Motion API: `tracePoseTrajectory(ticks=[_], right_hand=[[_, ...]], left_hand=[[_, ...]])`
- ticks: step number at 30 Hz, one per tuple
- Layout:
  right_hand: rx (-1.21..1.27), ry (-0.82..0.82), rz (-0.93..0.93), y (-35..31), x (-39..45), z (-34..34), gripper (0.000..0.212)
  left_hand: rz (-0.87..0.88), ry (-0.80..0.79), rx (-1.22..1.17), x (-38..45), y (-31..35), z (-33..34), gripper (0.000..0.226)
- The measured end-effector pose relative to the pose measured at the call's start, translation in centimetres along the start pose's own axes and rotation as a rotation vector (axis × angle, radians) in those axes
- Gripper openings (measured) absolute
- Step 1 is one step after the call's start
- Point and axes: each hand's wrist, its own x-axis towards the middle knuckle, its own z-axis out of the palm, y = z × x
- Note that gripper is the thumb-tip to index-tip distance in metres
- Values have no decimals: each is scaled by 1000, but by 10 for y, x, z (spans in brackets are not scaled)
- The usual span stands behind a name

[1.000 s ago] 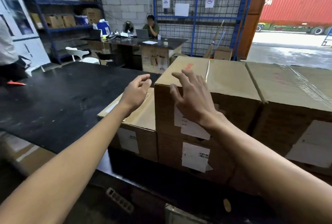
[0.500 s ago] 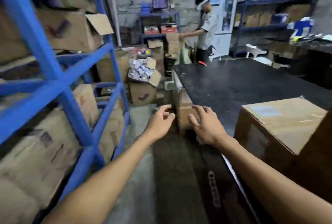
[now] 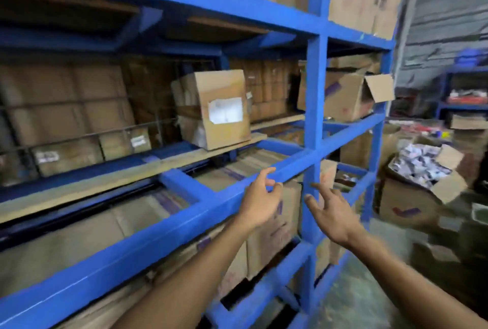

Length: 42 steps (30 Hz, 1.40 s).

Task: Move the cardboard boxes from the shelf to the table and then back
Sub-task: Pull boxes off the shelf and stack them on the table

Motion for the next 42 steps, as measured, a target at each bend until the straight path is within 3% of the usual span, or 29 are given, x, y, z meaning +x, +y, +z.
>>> tracePoseTrajectory(ticks=[7,14,23,27,33,39,42], right_hand=[[81,-108,-137,-62,108,52,46],[141,-151,-198,-94,208,83,52],[304,-212,-166,-97,320,111,66],[344,-226,-179,-80,376,139,78],[346,-252,-223,-65,438,161,87],[604,-227,-200,-77,440,181,100],[730,-180,-188,-84,426,192,103]], left_hand=[[-2,217,36,80,-26,-88,45],[-13,310,39,170,-39,-129,54],[-47,374,61,263,-63,-138,72],[-32,429,53,307,-78,-139,65],[-101,515,79,346,-92,-128,71],[-48,616,114,362,-89,-111,84],[10,687,294,364,-74,-118,87]])
